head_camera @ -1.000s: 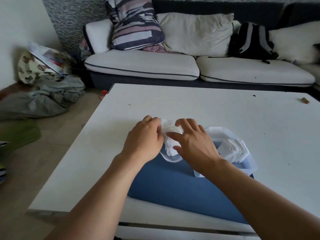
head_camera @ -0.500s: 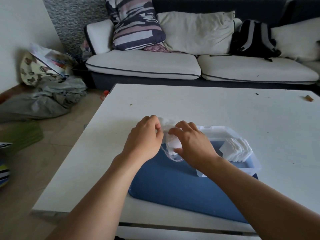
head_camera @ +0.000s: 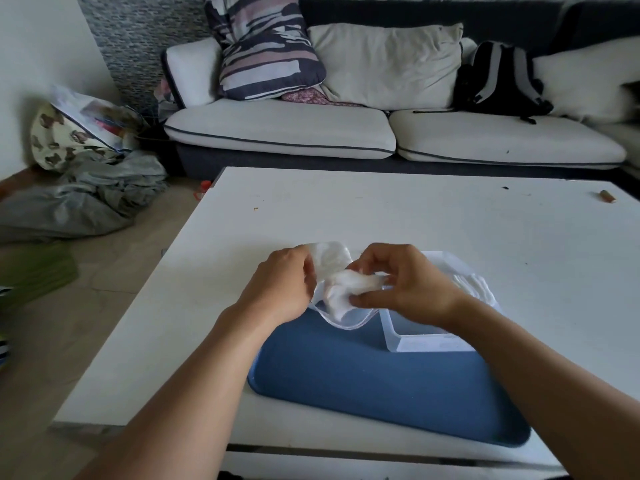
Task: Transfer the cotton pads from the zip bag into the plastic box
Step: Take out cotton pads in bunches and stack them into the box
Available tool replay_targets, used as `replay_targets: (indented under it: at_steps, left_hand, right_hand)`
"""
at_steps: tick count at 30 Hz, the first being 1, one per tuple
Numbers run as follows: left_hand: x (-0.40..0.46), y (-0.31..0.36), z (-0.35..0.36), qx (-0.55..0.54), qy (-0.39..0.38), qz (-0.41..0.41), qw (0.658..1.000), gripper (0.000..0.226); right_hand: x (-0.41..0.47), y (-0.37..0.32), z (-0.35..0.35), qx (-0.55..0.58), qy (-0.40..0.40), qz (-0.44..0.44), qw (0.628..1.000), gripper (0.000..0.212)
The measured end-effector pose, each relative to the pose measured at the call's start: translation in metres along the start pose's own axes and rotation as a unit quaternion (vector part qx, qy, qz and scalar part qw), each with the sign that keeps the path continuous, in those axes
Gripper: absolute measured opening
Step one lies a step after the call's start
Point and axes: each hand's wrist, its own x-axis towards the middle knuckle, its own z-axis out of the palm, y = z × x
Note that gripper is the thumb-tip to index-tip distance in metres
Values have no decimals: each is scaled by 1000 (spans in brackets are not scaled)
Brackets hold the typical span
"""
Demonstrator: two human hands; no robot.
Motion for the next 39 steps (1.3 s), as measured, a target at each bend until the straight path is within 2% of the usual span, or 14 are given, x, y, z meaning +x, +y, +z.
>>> replay_targets:
  at_steps: [2,4,7,11,13,16,18,23,25,29,31,33,37,39]
  left_hand:
    - [-1,2,1,0,-17,-7,1000,9]
    - [-1,3,1,8,-37,-13,999,7]
    - [-3,4,0,0,-82,-19,996,6]
    - [-5,10,-5,-43,-151,-34,987,31]
    - [-5,20,-11,-194,-142,-51,969,45]
    - [-4,38,-12,-464,-103,-111,873,61]
    - [-4,46,-9,-554,-129,-144,810,65]
    - [-10,54,-12,-597,-257,-124,750,52]
    - [-12,56,-11,-607,-283,-118,733,57]
    - [-11,59,-10,-667,-256,-116,690,62]
    - [-9,56,-13,-696,-237,-130,665,73]
    - [-8,54,-16,-701,-226,-128,664,76]
    - [-8,53,-15,-706,-220,-109,664,74]
    - [-8,54,-15,-701,-224,-101,670,76]
  right_hand:
    - [1,2,-9,137,39,15,990,33]
    - [3,5,-18,291,81,56,952,36]
    - [6,10,-24,373,91,111,917,39]
    - [7,12,-15,317,73,101,940,47]
    - [7,10,-11,307,67,62,947,53]
    - [7,2,-7,265,68,-5,962,54]
    - [7,-5,-2,218,59,-25,974,53]
    - [5,-21,5,171,11,-35,985,54]
    - [3,-23,5,145,19,-34,989,58]
    - [-3,-24,3,112,99,-73,986,70]
    - [-7,-27,0,68,164,-120,977,64]
    - [-10,-29,-2,21,192,-158,968,57]
    - [-11,-29,-1,-106,162,-187,963,75]
    - [-9,-28,2,-121,163,-192,960,76]
